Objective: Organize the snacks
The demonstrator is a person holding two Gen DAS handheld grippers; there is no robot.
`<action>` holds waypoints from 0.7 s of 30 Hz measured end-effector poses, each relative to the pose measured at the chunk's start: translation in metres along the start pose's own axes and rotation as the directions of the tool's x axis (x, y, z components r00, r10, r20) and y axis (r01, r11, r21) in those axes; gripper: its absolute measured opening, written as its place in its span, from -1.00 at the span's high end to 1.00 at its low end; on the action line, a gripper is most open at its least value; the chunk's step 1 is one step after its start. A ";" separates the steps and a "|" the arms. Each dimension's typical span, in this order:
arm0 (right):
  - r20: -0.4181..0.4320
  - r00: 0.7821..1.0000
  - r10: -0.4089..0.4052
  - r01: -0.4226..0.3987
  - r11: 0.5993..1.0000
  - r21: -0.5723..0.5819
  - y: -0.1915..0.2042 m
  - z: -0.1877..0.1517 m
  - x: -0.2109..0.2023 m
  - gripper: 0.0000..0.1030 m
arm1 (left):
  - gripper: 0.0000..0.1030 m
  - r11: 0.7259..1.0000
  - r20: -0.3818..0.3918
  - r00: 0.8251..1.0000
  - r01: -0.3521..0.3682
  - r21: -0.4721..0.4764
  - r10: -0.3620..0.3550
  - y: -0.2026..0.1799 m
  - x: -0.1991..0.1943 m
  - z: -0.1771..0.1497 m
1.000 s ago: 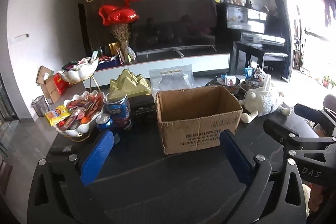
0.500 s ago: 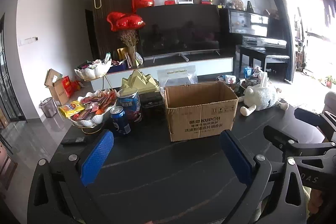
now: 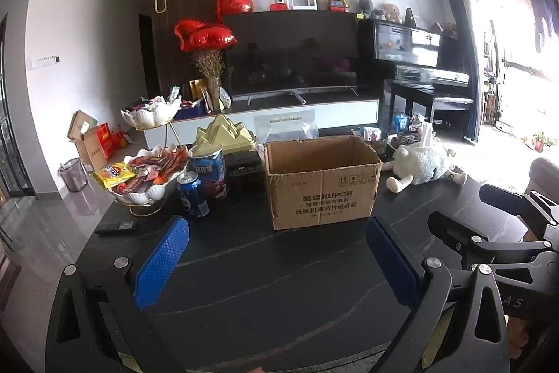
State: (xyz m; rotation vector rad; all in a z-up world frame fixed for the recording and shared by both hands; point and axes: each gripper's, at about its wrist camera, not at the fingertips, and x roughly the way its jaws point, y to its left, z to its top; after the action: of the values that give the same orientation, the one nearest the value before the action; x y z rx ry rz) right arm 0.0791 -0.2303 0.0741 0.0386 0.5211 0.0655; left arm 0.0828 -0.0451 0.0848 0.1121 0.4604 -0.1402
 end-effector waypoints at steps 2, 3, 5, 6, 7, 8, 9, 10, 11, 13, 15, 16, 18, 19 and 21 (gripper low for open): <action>0.006 1.000 -0.004 0.004 1.000 -0.007 0.001 0.000 -0.002 -0.73 | -1.00 1.000 0.010 1.000 -0.012 0.005 0.012 0.000 -0.003 0.000; 0.010 1.000 -0.007 0.007 1.000 -0.009 0.001 -0.001 -0.003 -0.73 | -1.00 1.000 0.016 1.000 -0.018 0.005 0.018 0.000 -0.004 0.000; 0.017 1.000 -0.014 0.015 1.000 -0.011 0.002 -0.001 -0.005 -0.73 | -1.00 1.000 0.020 1.000 -0.024 0.008 0.024 0.000 -0.005 0.000; 0.020 1.000 -0.016 0.016 1.000 -0.012 0.002 -0.001 -0.006 -0.73 | -1.00 1.000 0.021 0.999 -0.025 0.007 0.025 0.001 -0.005 0.000; 0.021 1.000 -0.017 0.017 1.000 -0.012 0.001 -0.001 -0.007 -0.73 | -1.00 1.000 0.021 1.000 -0.024 0.007 0.023 0.001 -0.005 0.000; 0.022 1.000 -0.018 0.018 1.000 -0.011 0.001 -0.001 -0.007 -0.73 | -1.00 1.000 0.020 1.000 -0.022 0.007 0.022 0.001 -0.005 0.000; 0.024 1.000 -0.018 0.018 1.000 -0.010 0.001 0.000 -0.008 -0.73 | -1.00 1.000 0.021 0.999 -0.025 0.005 0.025 0.001 -0.005 0.000; 0.024 1.000 -0.020 0.020 1.000 -0.009 0.001 0.000 -0.008 -0.73 | -1.00 1.000 0.022 0.999 -0.027 0.004 0.027 0.001 -0.006 0.000; 0.025 0.999 -0.024 0.025 1.000 -0.009 0.001 0.000 -0.009 -0.73 | -1.00 1.000 0.022 0.999 -0.029 0.003 0.029 0.001 -0.006 -0.001; 0.031 0.999 -0.033 0.033 0.999 -0.012 0.001 0.000 -0.009 -0.73 | -1.00 1.000 0.024 0.999 -0.031 -0.002 0.031 0.003 -0.008 -0.001; 0.036 0.999 -0.040 0.041 0.999 -0.015 0.001 0.000 -0.010 -0.73 | -1.00 0.999 0.026 0.999 -0.033 -0.006 0.033 0.004 -0.008 -0.001; 0.038 0.998 -0.042 0.043 0.999 -0.016 0.001 0.001 -0.011 -0.73 | -1.00 0.999 0.028 0.999 -0.036 -0.007 0.036 0.004 -0.009 -0.001; 0.040 0.998 -0.044 0.045 0.999 -0.017 0.001 0.000 -0.011 -0.73 | -1.00 0.999 0.032 0.999 -0.038 -0.009 0.038 0.004 -0.010 -0.001; 0.039 0.998 -0.044 0.044 0.999 -0.017 0.001 0.000 -0.011 -0.73 | -1.00 0.999 0.033 0.999 -0.039 -0.009 0.039 0.004 -0.010 -0.001; 0.038 0.998 -0.042 0.043 0.999 -0.016 0.001 0.000 -0.011 -0.73 | -1.00 0.999 0.033 0.999 -0.040 -0.007 0.040 0.004 -0.010 -0.001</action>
State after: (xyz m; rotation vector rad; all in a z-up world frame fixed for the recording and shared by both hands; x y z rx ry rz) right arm 0.0695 -0.2300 0.0798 0.0126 0.4830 0.0272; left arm 0.0738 -0.0401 0.0885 0.1121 0.4252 -0.1013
